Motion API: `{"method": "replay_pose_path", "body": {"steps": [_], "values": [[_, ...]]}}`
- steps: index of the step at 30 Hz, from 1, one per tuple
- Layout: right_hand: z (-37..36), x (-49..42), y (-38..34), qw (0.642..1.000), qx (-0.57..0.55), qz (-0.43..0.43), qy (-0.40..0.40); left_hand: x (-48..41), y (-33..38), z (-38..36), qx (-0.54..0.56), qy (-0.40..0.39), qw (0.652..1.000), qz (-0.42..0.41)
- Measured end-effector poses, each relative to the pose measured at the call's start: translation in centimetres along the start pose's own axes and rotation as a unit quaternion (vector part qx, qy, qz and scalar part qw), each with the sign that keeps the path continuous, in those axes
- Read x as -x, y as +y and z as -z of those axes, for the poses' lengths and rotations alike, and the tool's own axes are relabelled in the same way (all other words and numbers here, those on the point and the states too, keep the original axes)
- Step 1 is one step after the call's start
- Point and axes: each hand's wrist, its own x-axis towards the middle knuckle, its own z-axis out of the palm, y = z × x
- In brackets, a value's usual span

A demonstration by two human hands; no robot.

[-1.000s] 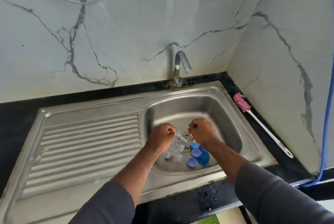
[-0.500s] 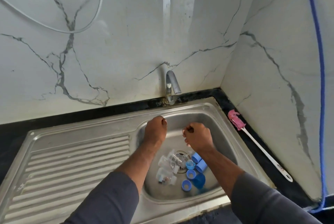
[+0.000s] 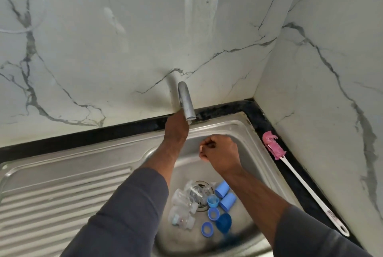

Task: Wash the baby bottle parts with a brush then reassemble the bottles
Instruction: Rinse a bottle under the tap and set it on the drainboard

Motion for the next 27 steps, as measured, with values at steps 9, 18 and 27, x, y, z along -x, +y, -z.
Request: {"method": "replay_pose_path", "body": {"steps": [9, 18, 27], "values": [[-1.4, -0.7, -1.0, 0.999, -0.041, -0.011, -0.009, -2.2, 0.0, 0.4, 0.004, -0.01, 0.999, -0.036], [-2.0, -0.8, -1.3, 0.998, -0.051, -0.039, 0.007, -2.7, -0.8, 0.5, -0.073, 0.0, 0.996, -0.056], [-2.5, -1.2, -1.9, 0.99, -0.113, -0.079, 0.004, -2.9, -1.1, 0.5, -0.079, -0.006, 0.995, -0.06]]}}
